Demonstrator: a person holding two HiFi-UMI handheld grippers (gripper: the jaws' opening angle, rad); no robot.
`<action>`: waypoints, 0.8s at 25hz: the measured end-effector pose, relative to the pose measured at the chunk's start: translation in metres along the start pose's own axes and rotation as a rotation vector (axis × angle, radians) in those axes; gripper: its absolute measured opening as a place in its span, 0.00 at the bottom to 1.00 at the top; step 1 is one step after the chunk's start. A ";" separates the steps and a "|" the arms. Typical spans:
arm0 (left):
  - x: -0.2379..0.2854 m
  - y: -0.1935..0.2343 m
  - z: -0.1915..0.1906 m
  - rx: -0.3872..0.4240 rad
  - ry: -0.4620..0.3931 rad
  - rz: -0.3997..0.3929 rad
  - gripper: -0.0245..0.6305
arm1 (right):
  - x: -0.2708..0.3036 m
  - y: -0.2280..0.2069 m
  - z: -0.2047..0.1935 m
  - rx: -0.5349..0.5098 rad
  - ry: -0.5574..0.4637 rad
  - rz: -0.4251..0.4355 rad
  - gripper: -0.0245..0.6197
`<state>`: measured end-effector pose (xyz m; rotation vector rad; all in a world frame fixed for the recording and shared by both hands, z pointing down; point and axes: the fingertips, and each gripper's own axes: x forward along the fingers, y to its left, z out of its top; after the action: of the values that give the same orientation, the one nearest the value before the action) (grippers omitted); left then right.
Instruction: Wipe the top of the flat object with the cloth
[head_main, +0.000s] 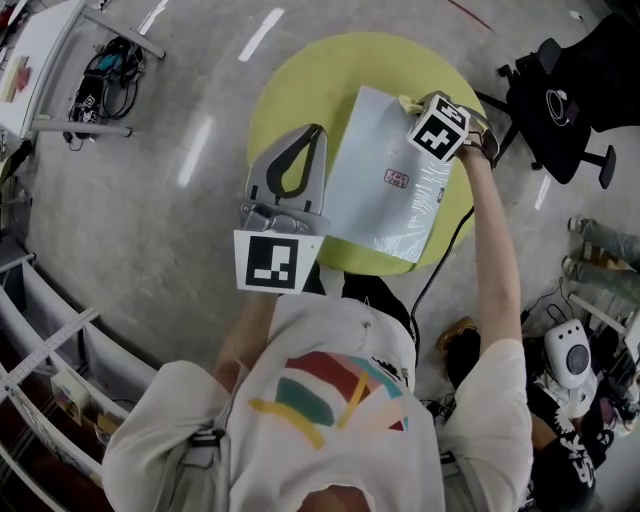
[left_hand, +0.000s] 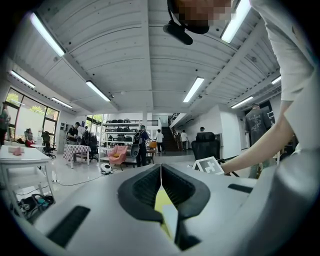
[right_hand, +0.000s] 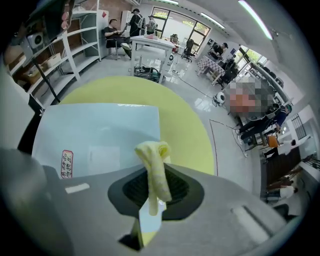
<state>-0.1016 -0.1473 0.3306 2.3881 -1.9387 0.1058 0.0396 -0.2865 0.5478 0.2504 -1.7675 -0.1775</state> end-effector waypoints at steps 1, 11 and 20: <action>0.001 0.000 -0.001 -0.001 0.002 0.000 0.06 | 0.001 0.001 0.000 -0.003 0.002 0.001 0.08; 0.004 -0.004 0.004 0.018 -0.012 -0.013 0.06 | -0.001 0.017 0.001 0.004 0.004 0.064 0.08; 0.002 -0.009 0.010 0.017 -0.031 -0.028 0.06 | -0.010 0.056 0.005 0.008 -0.003 0.140 0.08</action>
<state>-0.0926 -0.1485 0.3212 2.4409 -1.9247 0.0845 0.0328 -0.2295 0.5521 0.1320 -1.7819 -0.0703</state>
